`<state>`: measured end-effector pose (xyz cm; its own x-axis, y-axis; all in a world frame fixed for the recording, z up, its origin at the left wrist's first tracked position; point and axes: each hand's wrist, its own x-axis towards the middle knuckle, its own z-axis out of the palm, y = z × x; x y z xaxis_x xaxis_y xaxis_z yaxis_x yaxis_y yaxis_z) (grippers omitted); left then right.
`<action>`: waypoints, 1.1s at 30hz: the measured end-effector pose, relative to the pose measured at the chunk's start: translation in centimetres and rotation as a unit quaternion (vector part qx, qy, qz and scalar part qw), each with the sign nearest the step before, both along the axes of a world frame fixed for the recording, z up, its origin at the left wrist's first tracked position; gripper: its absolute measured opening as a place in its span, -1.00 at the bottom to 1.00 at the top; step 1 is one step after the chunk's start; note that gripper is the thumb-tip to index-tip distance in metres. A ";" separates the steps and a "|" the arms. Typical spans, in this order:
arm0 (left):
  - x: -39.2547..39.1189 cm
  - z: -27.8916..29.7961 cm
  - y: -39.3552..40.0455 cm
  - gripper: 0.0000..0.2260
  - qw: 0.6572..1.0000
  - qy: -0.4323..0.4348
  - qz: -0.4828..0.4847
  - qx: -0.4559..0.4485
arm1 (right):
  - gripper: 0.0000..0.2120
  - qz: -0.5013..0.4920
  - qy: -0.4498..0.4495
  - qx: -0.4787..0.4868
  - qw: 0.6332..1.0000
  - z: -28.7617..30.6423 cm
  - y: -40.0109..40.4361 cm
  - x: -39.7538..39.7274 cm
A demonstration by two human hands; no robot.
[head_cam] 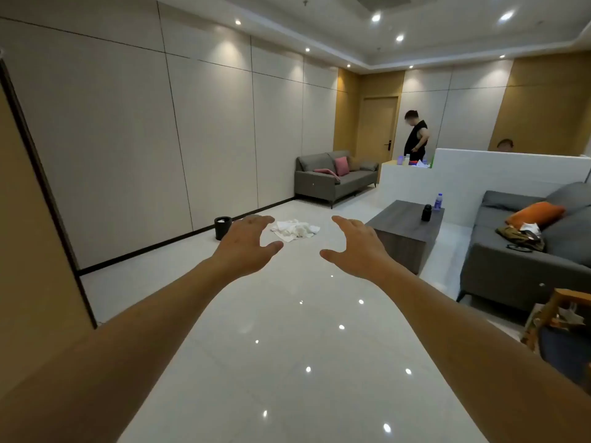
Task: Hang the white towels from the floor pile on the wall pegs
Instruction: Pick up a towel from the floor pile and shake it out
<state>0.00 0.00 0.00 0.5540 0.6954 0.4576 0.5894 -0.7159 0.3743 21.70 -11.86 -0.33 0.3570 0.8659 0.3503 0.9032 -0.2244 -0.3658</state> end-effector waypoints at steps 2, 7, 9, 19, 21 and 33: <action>2.9 -0.1 2.4 -0.46 1.000 -0.002 0.005 -0.010 | -0.20 0.002 0.007 0.001 1.000 -0.1 2.5 2.6; 11.4 0.0 9.7 -0.44 0.999 0.005 0.016 -0.041 | -0.21 0.012 0.017 -0.027 0.999 -0.2 10.4 10.7; 14.4 -0.3 12.5 -0.44 0.999 0.013 0.021 -0.042 | -0.21 0.012 0.024 -0.042 0.999 -0.2 13.4 14.0; 26.1 -5.2 28.2 -0.43 0.990 0.070 0.038 -0.112 | -0.22 0.008 0.083 -0.099 0.992 -4.8 28.4 26.8; 28.3 -6.4 32.0 -0.43 0.989 0.076 0.032 -0.122 | -0.22 0.006 0.090 -0.105 0.990 -5.9 32.0 28.7; 41.5 -7.6 62.6 -0.40 0.986 0.079 0.020 -0.149 | -0.21 -0.014 0.089 -0.117 0.989 -7.3 61.5 40.7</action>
<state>41.49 62.61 -7.61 0.5718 0.8083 0.1404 0.6820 -0.5635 0.4662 62.39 49.67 -7.65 0.4198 0.9048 0.0714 0.8218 -0.3455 -0.4531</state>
